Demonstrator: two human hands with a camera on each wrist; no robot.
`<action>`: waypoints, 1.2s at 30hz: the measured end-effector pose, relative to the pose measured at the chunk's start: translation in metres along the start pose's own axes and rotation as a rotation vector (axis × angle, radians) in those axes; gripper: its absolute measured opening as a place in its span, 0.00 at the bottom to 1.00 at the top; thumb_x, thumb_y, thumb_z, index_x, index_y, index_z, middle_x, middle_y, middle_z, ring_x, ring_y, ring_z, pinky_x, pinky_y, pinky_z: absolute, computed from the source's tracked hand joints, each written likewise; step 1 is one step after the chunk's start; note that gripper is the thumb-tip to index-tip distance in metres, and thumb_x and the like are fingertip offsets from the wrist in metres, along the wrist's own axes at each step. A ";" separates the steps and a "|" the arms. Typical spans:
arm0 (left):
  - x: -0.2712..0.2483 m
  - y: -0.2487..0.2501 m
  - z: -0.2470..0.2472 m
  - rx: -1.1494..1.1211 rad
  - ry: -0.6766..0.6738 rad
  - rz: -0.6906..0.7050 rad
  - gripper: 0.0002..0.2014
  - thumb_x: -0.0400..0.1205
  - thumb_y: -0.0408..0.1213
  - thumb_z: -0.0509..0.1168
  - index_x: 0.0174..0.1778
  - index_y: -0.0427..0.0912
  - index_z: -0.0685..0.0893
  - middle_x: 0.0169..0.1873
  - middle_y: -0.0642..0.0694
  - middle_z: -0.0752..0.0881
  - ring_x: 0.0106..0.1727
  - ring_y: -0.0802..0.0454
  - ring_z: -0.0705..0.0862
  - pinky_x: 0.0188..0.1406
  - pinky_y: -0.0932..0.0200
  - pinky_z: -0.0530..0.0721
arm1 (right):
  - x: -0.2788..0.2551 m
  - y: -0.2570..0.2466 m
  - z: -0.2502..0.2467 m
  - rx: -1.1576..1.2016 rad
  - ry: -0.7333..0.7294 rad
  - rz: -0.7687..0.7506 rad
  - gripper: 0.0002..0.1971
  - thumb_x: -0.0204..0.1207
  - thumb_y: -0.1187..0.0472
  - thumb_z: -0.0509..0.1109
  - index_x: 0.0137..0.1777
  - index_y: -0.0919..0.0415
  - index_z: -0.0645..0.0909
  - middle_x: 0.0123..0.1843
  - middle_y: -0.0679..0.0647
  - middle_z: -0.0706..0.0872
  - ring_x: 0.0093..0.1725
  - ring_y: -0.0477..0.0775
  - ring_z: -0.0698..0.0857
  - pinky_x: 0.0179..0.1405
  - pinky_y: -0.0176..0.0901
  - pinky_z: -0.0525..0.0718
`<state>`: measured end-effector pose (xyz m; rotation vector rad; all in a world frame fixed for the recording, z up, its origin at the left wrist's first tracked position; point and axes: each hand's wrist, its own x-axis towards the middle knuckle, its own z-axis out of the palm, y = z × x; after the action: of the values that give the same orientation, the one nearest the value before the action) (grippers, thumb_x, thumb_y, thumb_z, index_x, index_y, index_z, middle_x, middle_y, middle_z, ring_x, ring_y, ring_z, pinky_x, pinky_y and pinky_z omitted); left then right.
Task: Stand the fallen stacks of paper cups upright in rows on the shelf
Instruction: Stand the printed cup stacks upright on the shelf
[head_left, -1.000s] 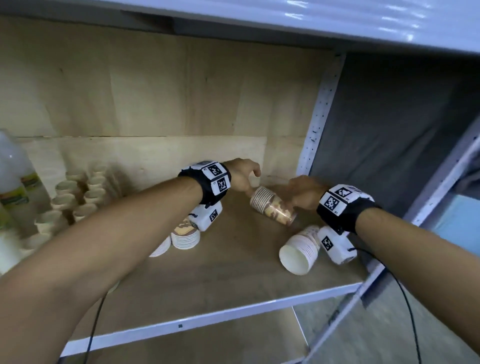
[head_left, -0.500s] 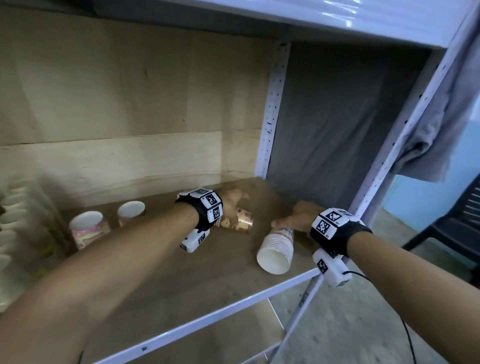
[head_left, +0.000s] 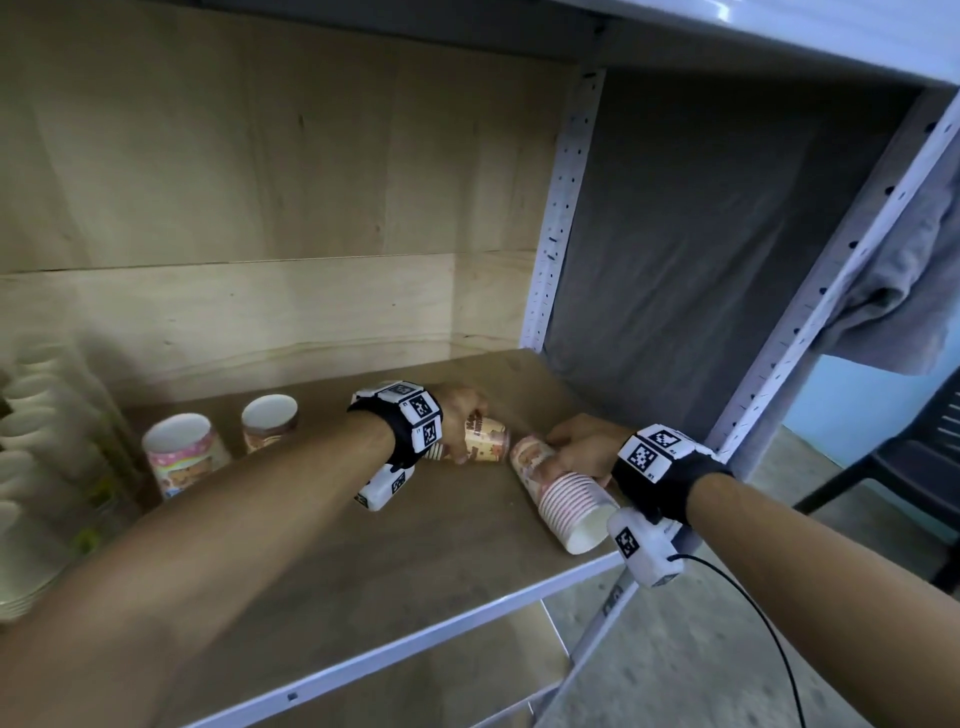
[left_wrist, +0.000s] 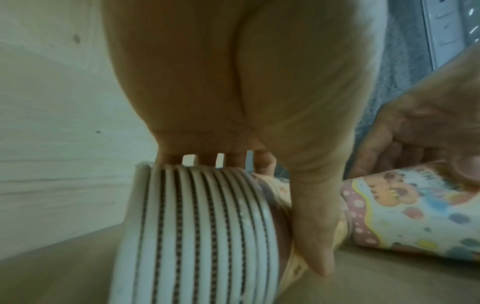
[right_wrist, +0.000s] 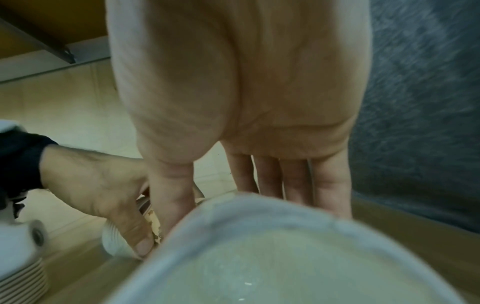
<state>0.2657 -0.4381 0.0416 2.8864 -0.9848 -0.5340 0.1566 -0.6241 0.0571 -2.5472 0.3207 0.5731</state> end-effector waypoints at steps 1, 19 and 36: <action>0.000 -0.002 0.001 0.001 -0.004 -0.005 0.41 0.69 0.39 0.82 0.78 0.46 0.72 0.67 0.46 0.79 0.65 0.46 0.78 0.49 0.62 0.72 | 0.001 -0.003 0.000 -0.040 -0.011 -0.011 0.26 0.60 0.49 0.83 0.59 0.55 0.86 0.51 0.51 0.90 0.48 0.52 0.89 0.45 0.46 0.88; -0.010 -0.008 0.001 -0.037 -0.015 -0.029 0.39 0.66 0.39 0.83 0.72 0.48 0.74 0.56 0.50 0.80 0.53 0.49 0.79 0.45 0.59 0.77 | 0.007 -0.013 0.010 -0.178 -0.014 -0.030 0.30 0.54 0.51 0.84 0.59 0.54 0.86 0.52 0.50 0.89 0.51 0.54 0.88 0.56 0.51 0.88; -0.028 0.003 -0.050 -0.415 0.320 -0.034 0.37 0.63 0.42 0.82 0.65 0.52 0.71 0.53 0.51 0.86 0.52 0.49 0.86 0.50 0.52 0.88 | 0.002 -0.049 -0.037 -0.027 0.258 -0.143 0.41 0.59 0.60 0.82 0.72 0.54 0.68 0.60 0.54 0.81 0.57 0.58 0.83 0.52 0.50 0.87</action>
<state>0.2600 -0.4267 0.0972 2.5128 -0.6832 -0.2291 0.1871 -0.6027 0.1058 -2.6457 0.2176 0.1967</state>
